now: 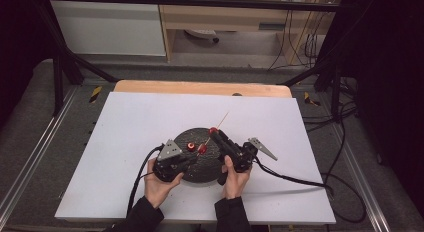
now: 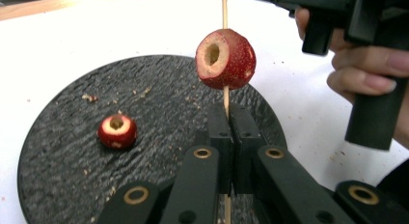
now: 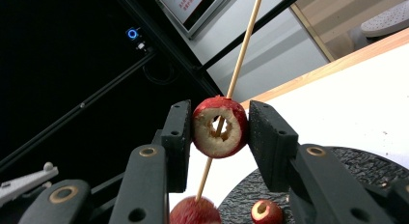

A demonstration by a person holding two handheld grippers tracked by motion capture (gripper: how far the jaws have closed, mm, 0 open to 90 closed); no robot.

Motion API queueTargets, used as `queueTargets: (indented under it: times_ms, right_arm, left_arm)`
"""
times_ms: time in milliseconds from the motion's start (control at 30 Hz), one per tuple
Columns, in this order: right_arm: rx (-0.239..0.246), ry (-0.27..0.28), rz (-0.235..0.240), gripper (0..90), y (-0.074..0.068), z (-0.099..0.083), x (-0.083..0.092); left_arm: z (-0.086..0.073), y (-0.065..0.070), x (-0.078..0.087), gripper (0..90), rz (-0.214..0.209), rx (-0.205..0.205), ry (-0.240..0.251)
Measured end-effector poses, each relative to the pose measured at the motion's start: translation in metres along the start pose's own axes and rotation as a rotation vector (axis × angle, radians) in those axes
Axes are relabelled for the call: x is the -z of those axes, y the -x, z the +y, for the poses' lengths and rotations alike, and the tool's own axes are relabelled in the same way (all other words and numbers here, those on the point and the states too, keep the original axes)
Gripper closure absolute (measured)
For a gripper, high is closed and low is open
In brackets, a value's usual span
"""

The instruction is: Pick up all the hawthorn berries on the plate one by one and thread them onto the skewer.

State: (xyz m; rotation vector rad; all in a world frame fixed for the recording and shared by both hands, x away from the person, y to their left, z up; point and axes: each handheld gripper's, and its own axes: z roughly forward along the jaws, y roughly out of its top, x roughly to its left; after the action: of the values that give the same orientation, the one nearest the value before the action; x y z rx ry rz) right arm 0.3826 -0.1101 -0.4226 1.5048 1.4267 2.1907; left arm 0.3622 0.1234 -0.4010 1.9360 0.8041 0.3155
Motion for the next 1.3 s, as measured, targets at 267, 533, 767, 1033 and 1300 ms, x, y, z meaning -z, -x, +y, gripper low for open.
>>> queueTargets:
  times_ms: [267, 533, 767, 1033, 1300]
  right_arm:
    - [0.005, -0.016, 0.004, 62.2, 0.000, 0.000, 0.000]
    - [0.005, -0.033, 0.006, 61.8, 0.000, 0.001, 0.002]
    - [0.056, -0.092, 0.007, 43.8, 0.001, 0.007, 0.003]
    - [0.146, -0.213, -0.021, 18.6, 0.007, 0.017, 0.012]
    - [0.231, -0.373, -0.068, 5.1, 0.015, 0.023, 0.018]
  left_arm:
    - [0.011, 0.000, -0.007, 88.4, 0.000, -0.005, 0.003]
    - [0.011, -0.001, -0.007, 88.4, -0.007, -0.015, 0.003]
    - [0.002, -0.008, -0.001, 88.4, -0.011, -0.019, -0.012]
    - [-0.012, -0.019, 0.013, 88.4, 0.000, -0.013, -0.035]
    - [-0.024, -0.030, 0.035, 88.3, 0.015, -0.017, -0.044]
